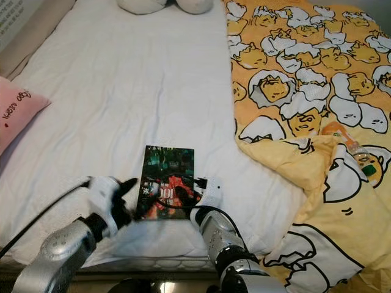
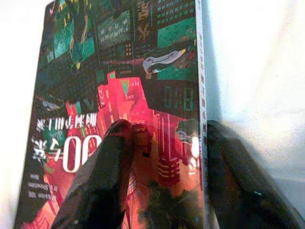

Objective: Clean up the room

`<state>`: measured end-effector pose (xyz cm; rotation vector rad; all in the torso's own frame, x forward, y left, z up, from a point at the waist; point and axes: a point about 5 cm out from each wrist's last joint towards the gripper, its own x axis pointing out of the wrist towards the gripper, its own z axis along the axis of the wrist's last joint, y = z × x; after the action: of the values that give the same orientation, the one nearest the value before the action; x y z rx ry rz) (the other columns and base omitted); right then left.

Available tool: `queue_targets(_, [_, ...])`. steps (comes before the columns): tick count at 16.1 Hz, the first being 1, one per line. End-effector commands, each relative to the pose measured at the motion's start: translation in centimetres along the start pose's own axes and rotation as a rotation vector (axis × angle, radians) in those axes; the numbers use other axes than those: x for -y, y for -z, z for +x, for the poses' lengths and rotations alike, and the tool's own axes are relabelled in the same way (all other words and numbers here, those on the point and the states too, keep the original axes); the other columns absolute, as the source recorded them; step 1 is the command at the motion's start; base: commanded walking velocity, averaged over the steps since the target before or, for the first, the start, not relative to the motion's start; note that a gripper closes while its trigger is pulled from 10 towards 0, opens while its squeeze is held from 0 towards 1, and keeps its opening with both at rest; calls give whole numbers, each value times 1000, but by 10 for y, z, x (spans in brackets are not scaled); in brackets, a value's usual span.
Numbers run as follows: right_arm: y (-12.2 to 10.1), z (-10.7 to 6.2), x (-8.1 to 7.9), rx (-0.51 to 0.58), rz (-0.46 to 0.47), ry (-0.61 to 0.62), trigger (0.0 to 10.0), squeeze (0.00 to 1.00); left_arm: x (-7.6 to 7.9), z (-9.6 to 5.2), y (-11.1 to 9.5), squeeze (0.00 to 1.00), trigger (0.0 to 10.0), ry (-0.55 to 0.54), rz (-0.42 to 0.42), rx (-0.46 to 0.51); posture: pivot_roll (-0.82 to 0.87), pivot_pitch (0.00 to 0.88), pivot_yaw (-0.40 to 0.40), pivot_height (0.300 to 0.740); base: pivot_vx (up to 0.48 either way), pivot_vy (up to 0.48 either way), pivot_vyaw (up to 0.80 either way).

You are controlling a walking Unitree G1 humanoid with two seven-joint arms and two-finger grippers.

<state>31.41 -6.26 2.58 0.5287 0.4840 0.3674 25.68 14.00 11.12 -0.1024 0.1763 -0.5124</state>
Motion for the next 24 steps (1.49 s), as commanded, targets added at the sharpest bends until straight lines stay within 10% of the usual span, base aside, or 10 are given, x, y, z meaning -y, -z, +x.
queue_targets(1, [35, 1, -20, -144, 26, -39, 0, 0, -14, -7, 9, 0, 10000, -68, -55, -36, 285, 270, -26, 740, 0, 0, 0])
queue_targets(11, [25, -2, -8, -85, 54, -12, 0, 0, -26, -2, 15, 0, 10000, -139, -99, -65, 259, 239, -29, 740, 0, 0, 0])
queue_targets(18, [-39, -1, 4, 167, -71, -33, 0, 0, -23, 27, 16, 0, 10000, -120, -96, -47, 193, 121, -22, 740, 0, 0, 0])
queue_targets(20, [-57, -5, 3, 241, -135, -62, 0, 0, -39, 38, 6, 0, 10000, -264, -186, -3, 162, 74, -37, 740, 0, 0, 0])
queue_targets(24, [-70, -14, 1, 313, -203, -85, 0, 0, -45, 50, 4, 0, 10000, -331, -50, -2, 146, 17, -52, 740, 0, 0, 0])
